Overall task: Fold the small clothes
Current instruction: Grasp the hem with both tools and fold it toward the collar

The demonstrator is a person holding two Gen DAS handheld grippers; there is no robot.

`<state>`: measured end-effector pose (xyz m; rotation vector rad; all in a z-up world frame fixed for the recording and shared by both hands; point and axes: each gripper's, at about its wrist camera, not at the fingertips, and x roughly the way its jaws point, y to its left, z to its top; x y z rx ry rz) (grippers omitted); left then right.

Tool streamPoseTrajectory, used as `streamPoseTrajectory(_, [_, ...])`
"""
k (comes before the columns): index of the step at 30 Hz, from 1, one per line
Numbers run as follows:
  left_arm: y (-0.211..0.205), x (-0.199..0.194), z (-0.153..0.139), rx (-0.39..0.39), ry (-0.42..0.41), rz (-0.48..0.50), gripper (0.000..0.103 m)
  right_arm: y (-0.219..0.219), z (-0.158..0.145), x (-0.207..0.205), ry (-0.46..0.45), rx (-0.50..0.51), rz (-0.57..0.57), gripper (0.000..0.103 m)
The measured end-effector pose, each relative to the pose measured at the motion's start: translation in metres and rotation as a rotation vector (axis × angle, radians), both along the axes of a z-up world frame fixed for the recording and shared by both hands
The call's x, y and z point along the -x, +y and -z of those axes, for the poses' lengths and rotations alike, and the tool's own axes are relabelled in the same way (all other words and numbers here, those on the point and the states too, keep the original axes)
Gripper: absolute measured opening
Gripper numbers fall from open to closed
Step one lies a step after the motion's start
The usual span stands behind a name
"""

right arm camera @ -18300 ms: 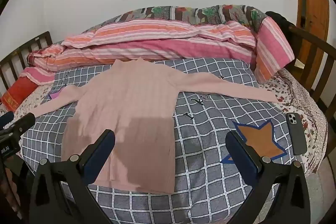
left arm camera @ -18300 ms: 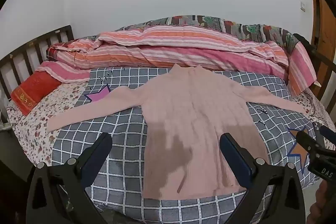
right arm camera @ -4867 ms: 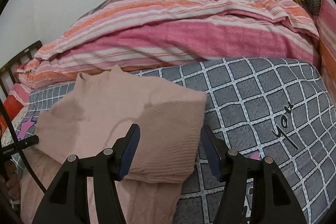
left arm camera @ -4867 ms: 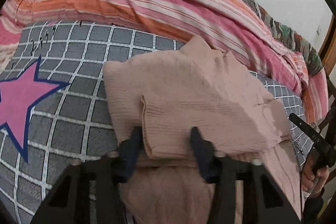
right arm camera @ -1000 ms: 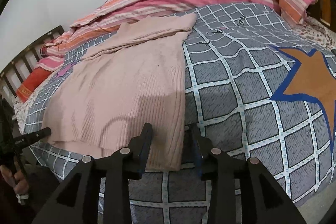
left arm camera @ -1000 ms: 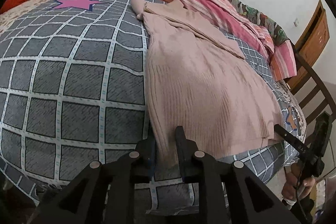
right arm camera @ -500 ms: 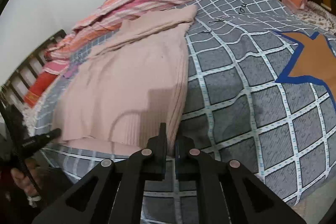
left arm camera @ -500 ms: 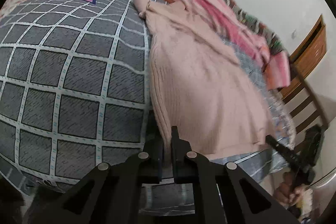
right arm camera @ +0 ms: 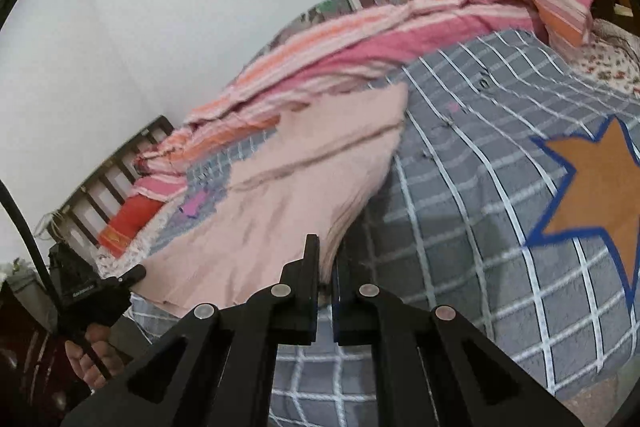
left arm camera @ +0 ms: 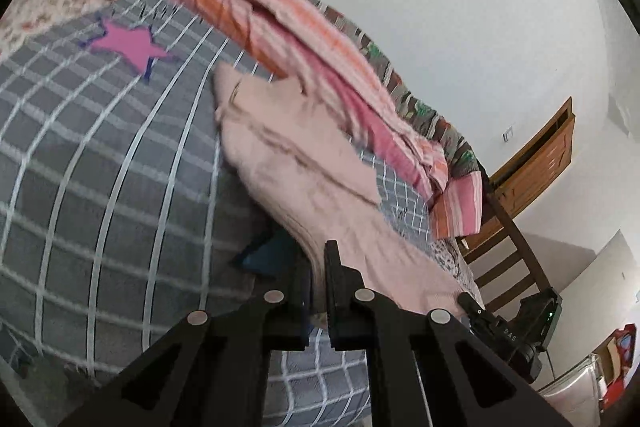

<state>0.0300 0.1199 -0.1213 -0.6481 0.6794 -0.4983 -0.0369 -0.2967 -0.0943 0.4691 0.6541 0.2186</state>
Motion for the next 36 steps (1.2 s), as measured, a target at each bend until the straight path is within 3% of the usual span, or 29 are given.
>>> streamPoseTrajectory(7, [-0.002,-0.028,-0.032,-0.002,-0.044,-0.043,0.006,-0.014,-0.018,-0.025,-0.051,-0.087,0.034,0.005])
streamPoseTrajectory(13, [0.000,-0.052,-0.045,-0.013,-0.059,-0.096,0.006,-0.018,-0.036,-0.052,-0.083,-0.060,0.038,0.005])
streamPoseTrajectory(20, [-0.008,-0.091,-0.059,-0.093,-0.059,-0.154,0.006,-0.020,-0.046,-0.092,-0.096,-0.068,0.058,0.005])
streamPoseTrajectory(28, [-0.012,-0.148,-0.060,-0.099,-0.013,-0.217,0.006,-0.020,-0.052,-0.149,-0.109,-0.087,0.080,0.005])
streamPoseTrajectory(36, [-0.018,-0.211,-0.041,-0.129,0.055,-0.241,0.007,-0.024,-0.032,-0.214,-0.038,-0.106,0.105,0.005])
